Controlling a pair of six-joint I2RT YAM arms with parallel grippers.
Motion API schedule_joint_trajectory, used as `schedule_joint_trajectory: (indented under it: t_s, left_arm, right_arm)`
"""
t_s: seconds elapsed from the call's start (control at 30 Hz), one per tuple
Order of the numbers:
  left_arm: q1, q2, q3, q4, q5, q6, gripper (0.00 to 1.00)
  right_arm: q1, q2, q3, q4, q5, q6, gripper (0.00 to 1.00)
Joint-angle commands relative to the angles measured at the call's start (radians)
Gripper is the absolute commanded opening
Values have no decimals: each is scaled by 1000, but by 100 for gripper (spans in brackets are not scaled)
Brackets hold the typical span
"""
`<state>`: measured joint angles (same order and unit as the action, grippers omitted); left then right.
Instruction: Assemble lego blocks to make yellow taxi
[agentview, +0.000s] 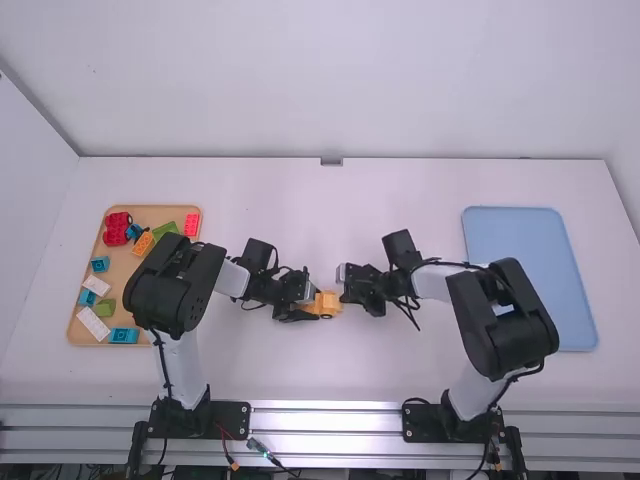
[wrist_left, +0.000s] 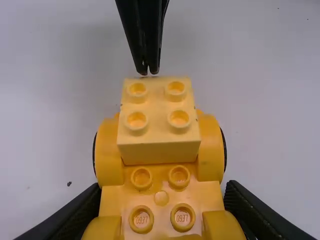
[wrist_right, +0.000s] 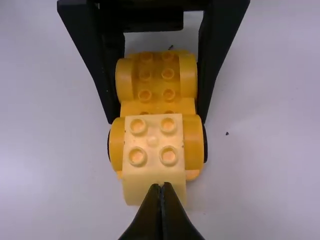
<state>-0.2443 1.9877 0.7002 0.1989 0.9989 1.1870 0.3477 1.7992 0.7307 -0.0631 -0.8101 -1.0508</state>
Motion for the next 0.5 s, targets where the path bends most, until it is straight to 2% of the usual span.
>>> schedule_joint_trajectory:
  t_s: [0.0,0.27,0.47]
  left_arm:
    - [2,12,6,-7,14,7,52]
    - [2,12,6,-7,14,7,51]
    - [2,12,6,-7,15,7,51]
  right_arm:
    - [-1,13,2,0,-31,-5,0]
    - [2,13,2,3,-64,-21,0]
    - [34,13,2,30,-79,-19,0]
